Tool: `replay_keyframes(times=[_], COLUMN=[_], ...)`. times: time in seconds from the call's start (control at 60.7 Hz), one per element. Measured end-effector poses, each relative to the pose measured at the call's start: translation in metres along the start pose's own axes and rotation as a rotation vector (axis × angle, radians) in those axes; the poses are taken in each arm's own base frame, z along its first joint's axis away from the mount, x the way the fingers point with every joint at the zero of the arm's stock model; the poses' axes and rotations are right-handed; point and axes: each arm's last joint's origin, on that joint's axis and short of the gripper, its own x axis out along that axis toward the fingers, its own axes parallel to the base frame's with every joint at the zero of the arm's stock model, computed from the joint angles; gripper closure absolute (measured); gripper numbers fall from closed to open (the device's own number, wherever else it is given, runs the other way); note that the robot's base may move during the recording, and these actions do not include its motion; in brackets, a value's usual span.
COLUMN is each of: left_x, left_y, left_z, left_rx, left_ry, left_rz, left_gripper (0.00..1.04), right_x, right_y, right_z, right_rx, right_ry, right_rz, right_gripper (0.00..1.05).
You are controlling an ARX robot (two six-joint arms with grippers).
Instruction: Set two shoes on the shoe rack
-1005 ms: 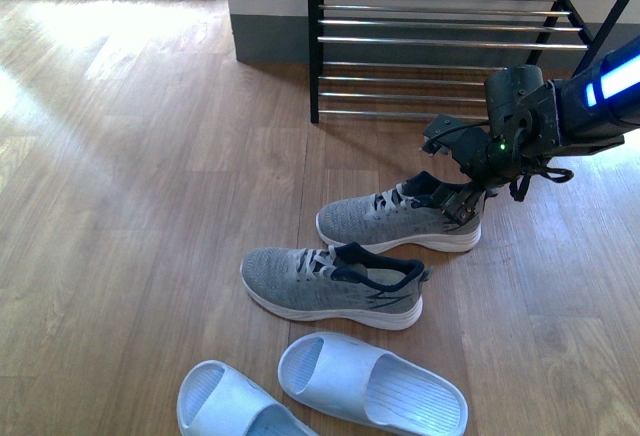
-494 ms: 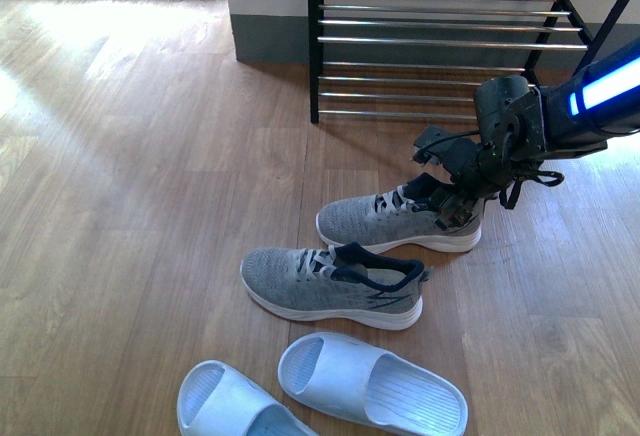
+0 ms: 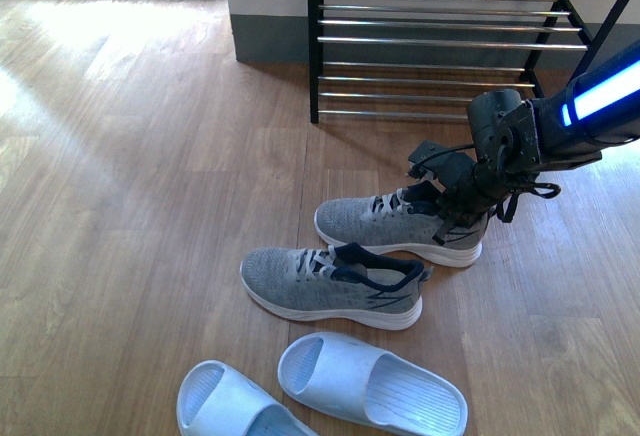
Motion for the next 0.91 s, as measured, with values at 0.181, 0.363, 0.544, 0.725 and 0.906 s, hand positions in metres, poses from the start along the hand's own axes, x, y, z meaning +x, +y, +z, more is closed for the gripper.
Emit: replay_keyframes(times=[0.181, 0.363, 0.544, 0.725, 0.906], left_x=[0.000, 0.000, 0.000, 0.000, 0.000], left_y=[0.000, 0.000, 0.000, 0.000, 0.000], left_z=[0.000, 0.000, 0.000, 0.000, 0.000], left_rx=[0.000, 0.000, 0.000, 0.000, 0.000], left_ry=[0.000, 0.000, 0.000, 0.000, 0.000], left_rz=[0.000, 0.000, 0.000, 0.000, 0.000], left_gripper=[0.09, 0.09, 0.09, 0.09, 0.09], right_x=[-0.025, -0.093, -0.177, -0.278, -0.350], right_y=[0.017, 0.020, 0.015, 0.033, 0.041], right_z=[-0.008, -0.014, -0.031, -0.074, -0.096], right_rx=[0.162, 0.390, 0.608, 0.846, 0.956], right_ry=[-0.084, -0.212, -0.336, -0.422, -0.552], right_rz=[-0.009, -0.087, -0.180, -0.231, -0.235], right_gripper=[1.03, 1.03, 1.03, 1.03, 1.03])
